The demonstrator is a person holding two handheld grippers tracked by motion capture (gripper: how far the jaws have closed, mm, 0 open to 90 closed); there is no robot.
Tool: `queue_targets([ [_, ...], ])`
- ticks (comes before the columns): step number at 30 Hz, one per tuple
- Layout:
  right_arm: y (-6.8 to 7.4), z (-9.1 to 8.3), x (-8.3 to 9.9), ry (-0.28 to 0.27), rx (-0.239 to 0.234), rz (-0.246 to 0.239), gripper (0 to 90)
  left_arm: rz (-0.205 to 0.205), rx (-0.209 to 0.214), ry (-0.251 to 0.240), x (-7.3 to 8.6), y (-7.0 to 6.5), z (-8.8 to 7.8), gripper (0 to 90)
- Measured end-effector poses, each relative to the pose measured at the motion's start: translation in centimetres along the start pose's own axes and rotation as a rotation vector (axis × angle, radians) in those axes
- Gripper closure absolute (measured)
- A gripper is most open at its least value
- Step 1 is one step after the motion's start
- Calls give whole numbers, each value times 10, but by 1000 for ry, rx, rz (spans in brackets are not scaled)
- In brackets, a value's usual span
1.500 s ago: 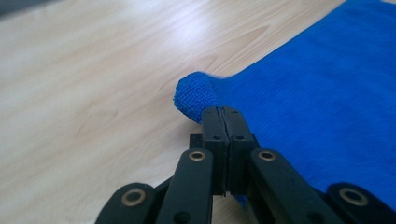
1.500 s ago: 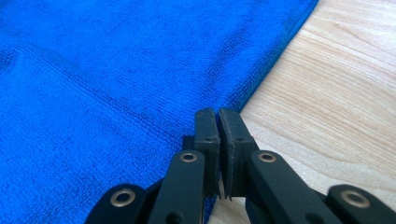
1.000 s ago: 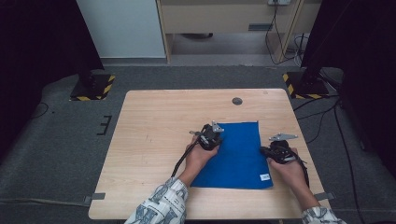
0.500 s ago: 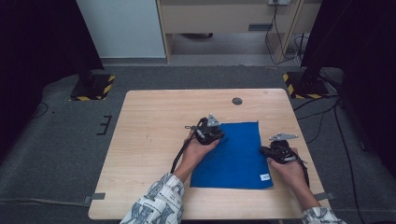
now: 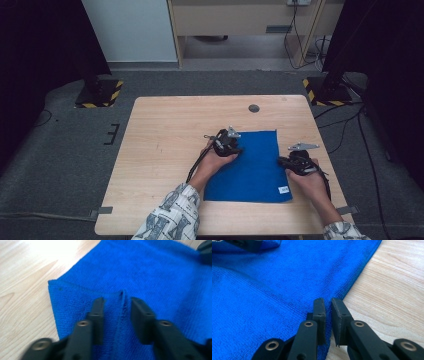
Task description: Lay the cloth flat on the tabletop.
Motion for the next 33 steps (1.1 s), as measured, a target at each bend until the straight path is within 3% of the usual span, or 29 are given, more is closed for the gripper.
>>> queue_targets([
  [3, -1, -1, 0, 0, 2, 0, 858, -8, 5, 13, 0, 1, 0, 874],
  [5, -1, -1, 0, 1, 3, -3, 868, -33, -3, -20, -4, 5, -5, 882],
  [10, -2, -1, 2, 14, 10, -6, 883, -76, -90, -144, -18, 28, -30, 880],
  [15, -7, -1, 1, 21, 30, -6, 887, -113, -173, -179, -21, 61, -53, 881],
  [18, -11, -1, -2, 19, 40, -2, 887, -129, -210, -187, -18, 78, -60, 884],
  [22, -16, 1, -2, 27, 52, 6, 887, -160, -249, -155, -6, 96, -58, 886],
  [28, -16, 3, -3, 25, 46, 5, 880, -185, -251, -120, 11, 112, -45, 879],
  [30, -15, 3, -3, 19, 36, 8, 839, -191, -244, -105, 15, 114, -41, 870],
  [32, -15, 3, -4, 9, 34, 11, 693, -198, -216, -96, 18, 113, -39, 818],
  [33, -16, 2, -5, -3, 48, 8, 643, -194, -225, -95, 19, 114, -40, 778],
])
Point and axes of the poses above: each handheld gripper's, and its own axes: z roughly forward along the jaws, x roughly out of its underside, y roughly to its left, the point moved 8 cm from there along z, roughly forward along the jaws, and after that the axes turned 1 degree about -z, right-handed, at the moved point
